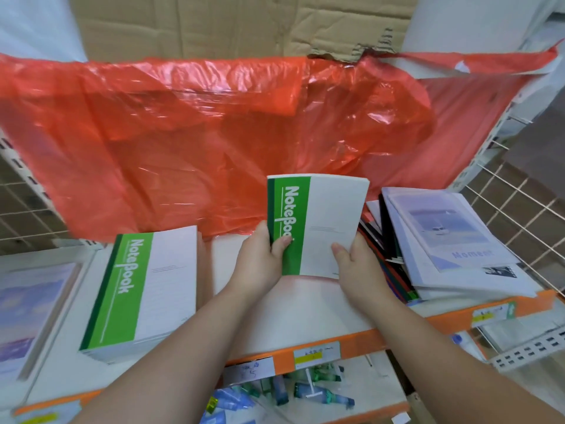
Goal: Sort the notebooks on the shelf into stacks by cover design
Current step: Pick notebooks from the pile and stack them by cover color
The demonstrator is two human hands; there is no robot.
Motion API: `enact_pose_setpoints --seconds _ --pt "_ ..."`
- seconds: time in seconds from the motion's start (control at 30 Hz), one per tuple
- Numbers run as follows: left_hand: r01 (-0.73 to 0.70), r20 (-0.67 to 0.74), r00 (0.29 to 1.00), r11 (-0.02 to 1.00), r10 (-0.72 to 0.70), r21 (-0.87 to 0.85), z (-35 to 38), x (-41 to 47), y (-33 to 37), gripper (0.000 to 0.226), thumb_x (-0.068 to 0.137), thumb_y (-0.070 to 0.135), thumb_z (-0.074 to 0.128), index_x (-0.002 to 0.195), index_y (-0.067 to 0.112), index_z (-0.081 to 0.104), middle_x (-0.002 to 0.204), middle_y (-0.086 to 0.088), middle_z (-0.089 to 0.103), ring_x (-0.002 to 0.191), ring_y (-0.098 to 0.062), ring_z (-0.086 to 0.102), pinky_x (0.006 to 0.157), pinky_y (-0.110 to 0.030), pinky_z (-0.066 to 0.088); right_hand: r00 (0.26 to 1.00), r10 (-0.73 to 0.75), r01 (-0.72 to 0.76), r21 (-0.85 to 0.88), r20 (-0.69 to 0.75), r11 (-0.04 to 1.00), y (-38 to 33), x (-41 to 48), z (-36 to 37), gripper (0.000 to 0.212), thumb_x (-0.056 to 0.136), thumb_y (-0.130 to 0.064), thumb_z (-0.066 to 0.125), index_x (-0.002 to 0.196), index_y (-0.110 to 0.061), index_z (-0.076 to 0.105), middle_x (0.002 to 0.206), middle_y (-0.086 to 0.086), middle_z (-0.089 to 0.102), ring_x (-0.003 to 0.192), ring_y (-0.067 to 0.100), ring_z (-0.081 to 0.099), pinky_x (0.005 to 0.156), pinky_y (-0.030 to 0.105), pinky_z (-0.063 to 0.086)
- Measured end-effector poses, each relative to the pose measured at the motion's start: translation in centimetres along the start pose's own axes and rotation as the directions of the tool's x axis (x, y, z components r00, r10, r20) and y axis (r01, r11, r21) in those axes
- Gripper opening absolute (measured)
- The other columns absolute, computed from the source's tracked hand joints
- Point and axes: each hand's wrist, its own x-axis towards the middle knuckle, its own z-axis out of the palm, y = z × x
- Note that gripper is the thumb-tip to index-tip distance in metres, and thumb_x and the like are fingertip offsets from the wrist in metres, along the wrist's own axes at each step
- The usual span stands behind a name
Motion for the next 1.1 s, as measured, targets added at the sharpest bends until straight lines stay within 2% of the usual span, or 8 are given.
enact_pose_setpoints --seconds 0.2,0.37,0.47,0.57,0.67,0.73,0.97,1.1 --pt "0.073 -0.274 0.960 0.996 -0.058 0.043 -5.8 -3.1 1.2 0.019 0.098 0.031 0.056 0.110 0.018 0.049 0.090 0.012 0.058 0.088 -0.018 0.058 0.069 -0.032 0.038 0.983 -0.144 0.141 0.031 0.111 0.989 -4.6 -0.2 2.8 0.014 0.099 -0.014 0.050 0.110 -0.023 0.047 0.104 -0.014 0.056 0.098 0.005 0.053 0.064 0.001 0.036" --pt "0.199 -0.407 0.906 0.965 -0.116 0.169 -11.5 -6.7 -0.7 0.026 0.098 0.031 0.056 0.118 0.014 0.057 0.108 -0.002 0.067 0.097 -0.024 0.061 0.069 -0.029 0.035 0.947 -0.120 0.106 0.065 0.299 0.992 -7.2 -1.8 8.2 0.018 0.099 -0.020 0.051 0.116 -0.020 0.049 0.112 -0.006 0.060 0.102 0.012 0.057 0.079 0.024 0.042" --pt "0.280 -0.447 0.882 0.931 -0.152 0.235 -14.9 -7.8 -2.4 0.026 0.093 0.035 0.062 0.109 0.014 0.067 0.099 -0.007 0.072 0.091 -0.028 0.065 0.068 -0.034 0.045 0.918 -0.066 0.052 0.046 0.390 0.998 -8.0 -2.6 11.2 0.022 0.097 -0.025 0.052 0.118 -0.017 0.053 0.114 -0.006 0.063 0.102 0.013 0.060 0.080 0.028 0.047" --pt "0.331 -0.471 0.859 0.920 -0.202 0.211 -17.3 -8.7 -3.8 0.026 0.089 0.038 0.067 0.101 0.016 0.074 0.087 -0.007 0.073 0.082 -0.026 0.067 0.070 -0.039 0.053 0.891 -0.023 0.015 0.021 0.453 1.000 -8.5 -3.0 13.8 0.023 0.095 -0.028 0.053 0.115 -0.018 0.057 0.113 -0.004 0.066 0.098 0.015 0.064 0.084 0.035 0.055" --pt "0.377 -0.477 0.847 0.898 -0.234 0.229 -18.9 -8.9 -4.9 0.025 0.090 0.038 0.066 0.097 0.015 0.073 0.085 -0.006 0.071 0.079 -0.024 0.063 0.060 -0.032 0.045 0.894 -0.003 0.018 -0.030 0.448 0.999 -9.3 -3.1 16.0 0.024 0.093 -0.031 0.054 0.112 -0.017 0.057 0.109 -0.004 0.066 0.097 0.017 0.064 0.084 0.037 0.055" --pt "0.388 -0.453 0.853 0.895 -0.258 0.219 -19.8 -8.6 -5.6 0.026 0.092 0.036 0.064 0.098 0.013 0.072 0.088 -0.007 0.071 0.083 -0.026 0.064 0.062 -0.032 0.043 0.904 0.013 0.019 -0.071 0.427 0.997 -9.6 -3.0 17.2 0.026 0.090 -0.033 0.054 0.110 -0.018 0.059 0.108 -0.003 0.067 0.097 0.019 0.064 0.083 0.037 0.055" --pt "0.394 -0.374 0.883 0.883 -0.285 0.256 -21.4 -7.3 -7.7 0.020 0.094 0.033 0.061 0.100 0.015 0.068 0.092 -0.004 0.069 0.085 -0.025 0.060 0.064 -0.029 0.037 0.920 0.059 0.036 -0.234 0.387 0.971 -10.1 -2.8 19.4 0.027 0.086 -0.035 0.053 0.103 -0.019 0.067 0.100 0.001 0.071 0.091 0.027 0.066 0.067 0.030 0.047" --pt "0.383 -0.340 0.900 0.865 -0.272 0.323 -21.6 -7.0 -8.9 0.024 0.092 0.035 0.063 0.099 0.013 0.068 0.094 -0.007 0.069 0.088 -0.028 0.062 0.065 -0.030 0.039 0.927 0.054 0.070 -0.315 0.371 0.947 -9.7 -3.0 19.9 0.028 0.087 -0.034 0.052 0.106 -0.021 0.068 0.101 0.000 0.071 0.093 0.025 0.065 0.079 0.035 0.054"
